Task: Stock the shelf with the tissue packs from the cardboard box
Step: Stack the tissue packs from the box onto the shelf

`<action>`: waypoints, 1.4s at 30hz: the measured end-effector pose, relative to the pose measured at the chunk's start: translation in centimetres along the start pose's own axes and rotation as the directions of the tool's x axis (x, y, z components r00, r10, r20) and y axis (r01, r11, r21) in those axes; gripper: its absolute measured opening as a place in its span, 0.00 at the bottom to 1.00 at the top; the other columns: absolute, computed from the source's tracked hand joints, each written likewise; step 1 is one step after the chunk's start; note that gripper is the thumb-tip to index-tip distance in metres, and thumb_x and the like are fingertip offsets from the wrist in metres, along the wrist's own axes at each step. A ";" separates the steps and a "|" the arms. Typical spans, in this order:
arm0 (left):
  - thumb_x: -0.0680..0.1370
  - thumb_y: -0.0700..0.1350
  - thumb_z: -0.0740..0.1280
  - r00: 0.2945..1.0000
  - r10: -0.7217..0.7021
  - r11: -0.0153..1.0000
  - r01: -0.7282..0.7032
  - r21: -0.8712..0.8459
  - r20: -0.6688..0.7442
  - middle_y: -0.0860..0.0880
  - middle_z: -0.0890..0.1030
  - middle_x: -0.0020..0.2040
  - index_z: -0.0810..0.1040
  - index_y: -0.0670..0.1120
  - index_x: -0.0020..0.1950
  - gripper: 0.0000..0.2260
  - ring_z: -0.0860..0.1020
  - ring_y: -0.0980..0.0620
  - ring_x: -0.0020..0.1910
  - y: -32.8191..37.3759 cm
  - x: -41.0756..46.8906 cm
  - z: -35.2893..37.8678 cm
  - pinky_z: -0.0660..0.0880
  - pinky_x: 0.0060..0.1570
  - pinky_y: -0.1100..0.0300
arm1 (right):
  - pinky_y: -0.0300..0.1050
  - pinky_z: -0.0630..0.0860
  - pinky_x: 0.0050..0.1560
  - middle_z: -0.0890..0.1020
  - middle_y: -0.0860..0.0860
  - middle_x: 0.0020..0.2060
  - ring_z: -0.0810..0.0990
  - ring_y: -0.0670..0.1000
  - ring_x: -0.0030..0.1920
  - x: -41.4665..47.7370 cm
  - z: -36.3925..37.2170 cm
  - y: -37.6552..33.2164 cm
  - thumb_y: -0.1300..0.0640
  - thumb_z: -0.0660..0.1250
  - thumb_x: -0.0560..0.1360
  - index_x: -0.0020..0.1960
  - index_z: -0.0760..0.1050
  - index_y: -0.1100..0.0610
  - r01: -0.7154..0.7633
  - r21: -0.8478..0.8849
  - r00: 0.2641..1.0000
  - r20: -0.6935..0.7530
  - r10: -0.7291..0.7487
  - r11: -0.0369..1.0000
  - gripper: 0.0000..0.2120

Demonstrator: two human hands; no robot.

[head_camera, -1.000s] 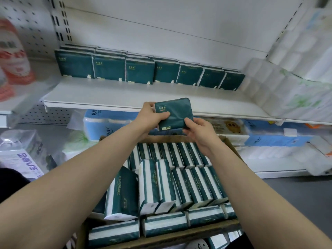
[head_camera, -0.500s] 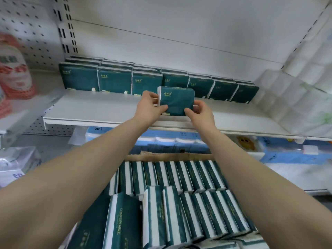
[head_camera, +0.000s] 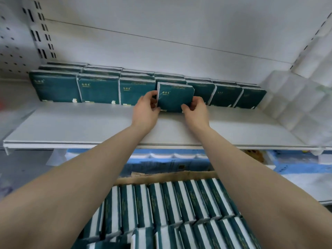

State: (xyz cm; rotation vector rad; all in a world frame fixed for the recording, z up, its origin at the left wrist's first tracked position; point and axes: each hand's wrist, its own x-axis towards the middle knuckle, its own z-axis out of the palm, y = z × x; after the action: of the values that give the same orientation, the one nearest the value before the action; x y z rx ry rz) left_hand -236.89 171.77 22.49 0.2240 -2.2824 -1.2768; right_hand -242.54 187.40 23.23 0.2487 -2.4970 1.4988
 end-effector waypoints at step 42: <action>0.76 0.39 0.65 0.993 -0.003 0.985 -0.017 0.169 0.117 0.46 0.77 0.67 0.66 0.43 0.74 0.25 0.76 0.49 0.64 -1.0 0.3 0.4 0.73 0.62 0.57 | 0.37 0.67 0.60 0.78 0.53 0.65 0.76 0.51 0.64 -0.1 0.4 1.1 0.61 0.62 0.81 0.75 0.67 0.56 0.061 -0.069 0.991 0.122 -0.053 0.996 0.23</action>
State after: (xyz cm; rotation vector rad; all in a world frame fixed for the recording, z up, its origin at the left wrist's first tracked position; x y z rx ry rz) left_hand -237.43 171.42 21.56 0.2057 -2.4928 -1.1185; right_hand -242.78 187.59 22.08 0.4061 -2.6082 1.4069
